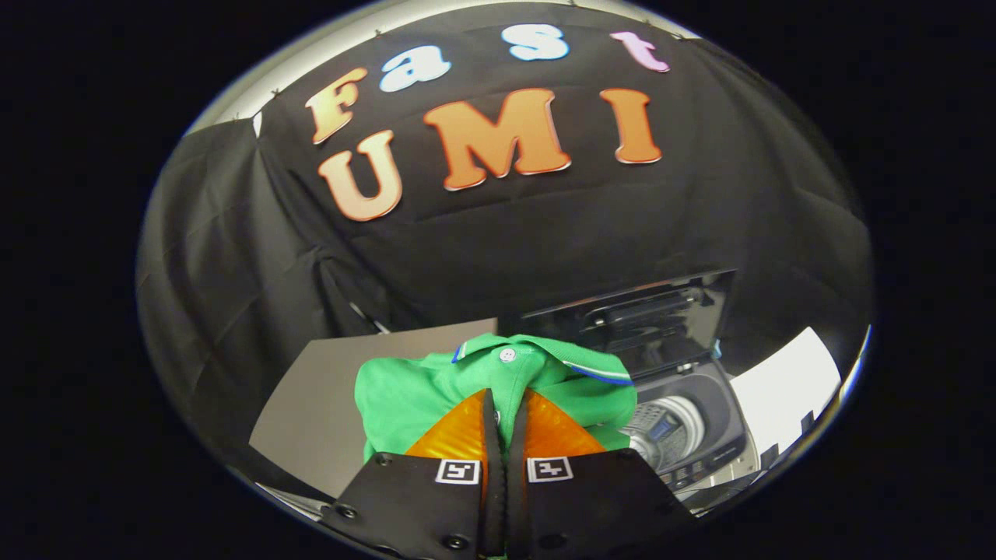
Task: Put the clothes into the washing machine and then close the washing machine lid.
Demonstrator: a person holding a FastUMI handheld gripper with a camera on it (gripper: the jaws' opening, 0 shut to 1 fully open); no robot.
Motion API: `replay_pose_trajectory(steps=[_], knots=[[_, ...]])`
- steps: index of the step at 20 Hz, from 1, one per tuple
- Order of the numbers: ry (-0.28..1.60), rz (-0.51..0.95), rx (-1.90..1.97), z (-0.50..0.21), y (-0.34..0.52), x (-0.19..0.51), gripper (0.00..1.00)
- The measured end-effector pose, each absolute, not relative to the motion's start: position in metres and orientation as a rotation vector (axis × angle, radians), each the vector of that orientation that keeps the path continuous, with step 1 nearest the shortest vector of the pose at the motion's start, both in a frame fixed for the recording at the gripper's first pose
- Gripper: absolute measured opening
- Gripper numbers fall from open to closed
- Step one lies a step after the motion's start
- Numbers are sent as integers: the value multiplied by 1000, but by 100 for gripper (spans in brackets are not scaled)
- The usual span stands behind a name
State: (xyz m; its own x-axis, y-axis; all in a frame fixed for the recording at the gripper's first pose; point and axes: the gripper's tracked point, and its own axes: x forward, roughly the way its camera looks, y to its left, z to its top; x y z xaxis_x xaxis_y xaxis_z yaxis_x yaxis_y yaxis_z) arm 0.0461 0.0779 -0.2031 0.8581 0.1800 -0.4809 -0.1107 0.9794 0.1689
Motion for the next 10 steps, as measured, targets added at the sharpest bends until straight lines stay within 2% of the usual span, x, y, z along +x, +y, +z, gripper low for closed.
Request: replay_pose_trajectory(steps=[5, 10], knots=[[459, 52, 170, -180, -3, 55, 9], [443, 40, 152, -170, -47, 69, 9]])
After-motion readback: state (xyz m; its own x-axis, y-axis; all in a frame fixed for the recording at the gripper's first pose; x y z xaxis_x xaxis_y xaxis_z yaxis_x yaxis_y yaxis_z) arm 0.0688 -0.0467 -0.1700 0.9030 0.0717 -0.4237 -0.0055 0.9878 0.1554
